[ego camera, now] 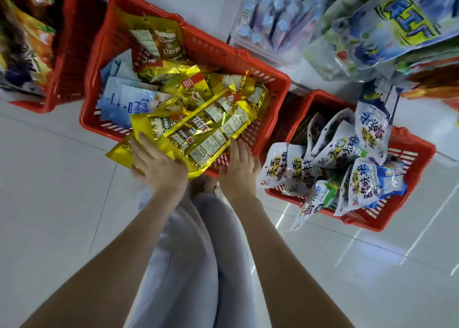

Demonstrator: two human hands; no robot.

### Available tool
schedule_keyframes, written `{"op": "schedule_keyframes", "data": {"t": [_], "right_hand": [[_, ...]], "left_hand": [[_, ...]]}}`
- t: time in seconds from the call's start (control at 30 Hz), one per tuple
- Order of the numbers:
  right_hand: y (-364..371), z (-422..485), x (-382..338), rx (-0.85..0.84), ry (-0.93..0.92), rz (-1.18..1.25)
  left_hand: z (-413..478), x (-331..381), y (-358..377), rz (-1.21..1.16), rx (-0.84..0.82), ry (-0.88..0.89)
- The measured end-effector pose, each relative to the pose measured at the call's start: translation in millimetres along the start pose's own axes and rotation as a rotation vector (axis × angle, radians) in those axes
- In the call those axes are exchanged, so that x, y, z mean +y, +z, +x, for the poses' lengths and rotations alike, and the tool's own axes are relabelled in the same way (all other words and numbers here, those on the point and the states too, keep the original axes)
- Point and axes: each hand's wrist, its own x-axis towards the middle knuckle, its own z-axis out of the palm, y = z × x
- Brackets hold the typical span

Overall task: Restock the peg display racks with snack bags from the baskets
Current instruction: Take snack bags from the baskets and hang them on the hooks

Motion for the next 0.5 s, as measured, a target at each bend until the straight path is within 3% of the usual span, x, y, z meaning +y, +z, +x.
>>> {"op": "schedule_keyframes", "data": {"t": [0.1, 0.2, 0.3, 0.4, 0.5], "right_hand": [[-8, -13, 2, 0.106, 0.065, -0.07], [-18, -30, 27, 0.451, 0.063, -0.144], [-30, -49, 62, 0.581, 0.135, -0.224], [-40, -64, 98, 0.603, 0.338, -0.061], [-34, -72, 132, 0.445, 0.561, 0.124]], "left_hand": [[-25, 27, 2, 0.123, -0.15, 0.297], [-50, 55, 11, 0.091, -0.371, 0.584], [-80, 70, 26, 0.055, -0.506, 0.778], [-99, 76, 43, -0.06, -0.63, 0.733], [-95, 80, 66, -0.117, -0.724, 0.561]]}}
